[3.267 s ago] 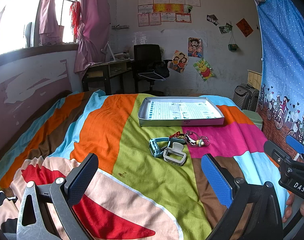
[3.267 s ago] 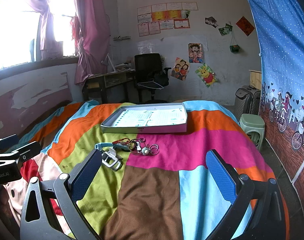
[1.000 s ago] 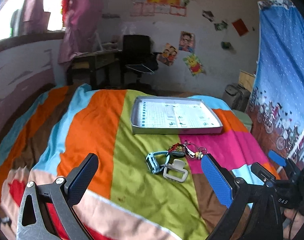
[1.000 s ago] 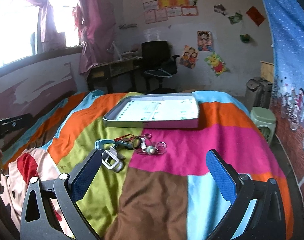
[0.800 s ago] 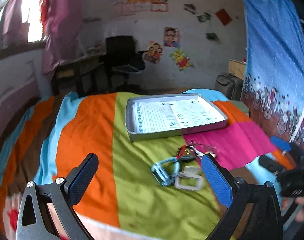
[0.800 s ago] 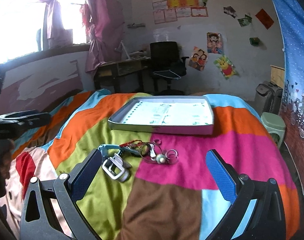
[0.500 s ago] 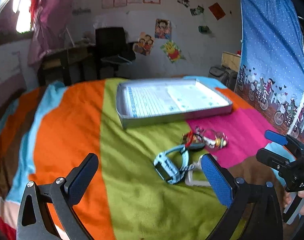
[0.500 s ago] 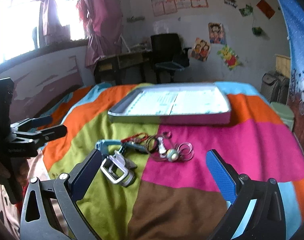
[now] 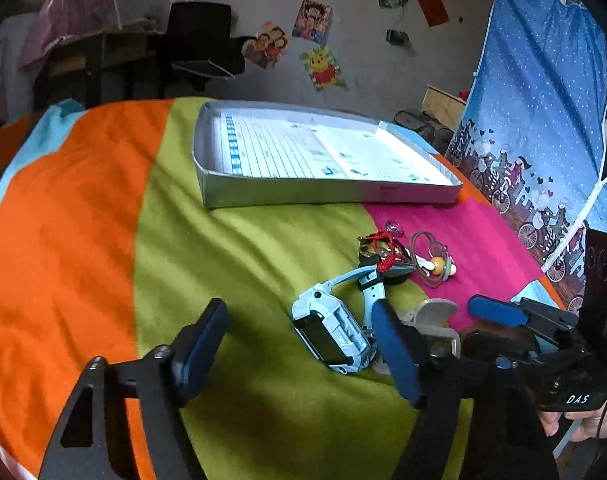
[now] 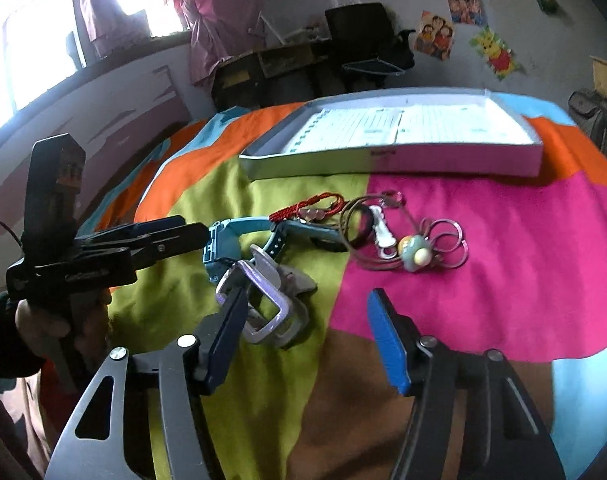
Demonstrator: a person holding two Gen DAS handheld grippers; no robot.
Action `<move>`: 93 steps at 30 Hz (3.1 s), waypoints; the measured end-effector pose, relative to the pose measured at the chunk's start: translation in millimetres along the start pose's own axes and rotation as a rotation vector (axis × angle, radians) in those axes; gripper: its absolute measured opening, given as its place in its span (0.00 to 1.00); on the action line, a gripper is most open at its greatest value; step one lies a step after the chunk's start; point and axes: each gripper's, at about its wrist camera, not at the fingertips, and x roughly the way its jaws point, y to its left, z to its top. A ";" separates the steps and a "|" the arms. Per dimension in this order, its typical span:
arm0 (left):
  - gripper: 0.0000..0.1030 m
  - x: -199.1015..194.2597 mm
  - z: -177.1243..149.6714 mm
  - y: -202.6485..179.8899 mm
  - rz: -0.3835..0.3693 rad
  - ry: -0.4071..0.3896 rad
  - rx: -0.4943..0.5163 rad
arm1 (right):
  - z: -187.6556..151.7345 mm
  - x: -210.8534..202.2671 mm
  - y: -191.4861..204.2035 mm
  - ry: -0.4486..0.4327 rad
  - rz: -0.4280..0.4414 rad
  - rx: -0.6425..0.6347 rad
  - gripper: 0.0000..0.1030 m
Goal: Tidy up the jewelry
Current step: 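Grasp the light blue watch with the left tool while the right tool grasps the silver buckle, then lift the light blue watch with the left tool while the right tool lifts the silver buckle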
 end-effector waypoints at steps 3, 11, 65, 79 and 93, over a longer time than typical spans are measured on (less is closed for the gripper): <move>0.57 8.5 1.9 -2.6 -0.010 0.024 0.004 | 0.5 10.8 2.6 0.016 0.004 0.004 0.46; 0.42 17.4 2.0 -2.2 -0.045 0.097 -0.031 | -1.7 30.5 14.0 0.102 -0.008 -0.014 0.27; 0.16 -30.1 -8.6 -13.1 0.014 0.256 -0.156 | 8.0 -29.1 -21.1 -0.028 -0.050 0.157 0.14; 0.14 -48.6 -15.0 -32.0 -0.019 0.348 -0.098 | 5.3 -26.9 -14.4 -0.024 -0.056 0.118 0.14; 0.01 -64.4 -11.0 -33.5 -0.066 0.324 -0.154 | 7.6 -31.1 -16.1 -0.041 -0.056 0.118 0.14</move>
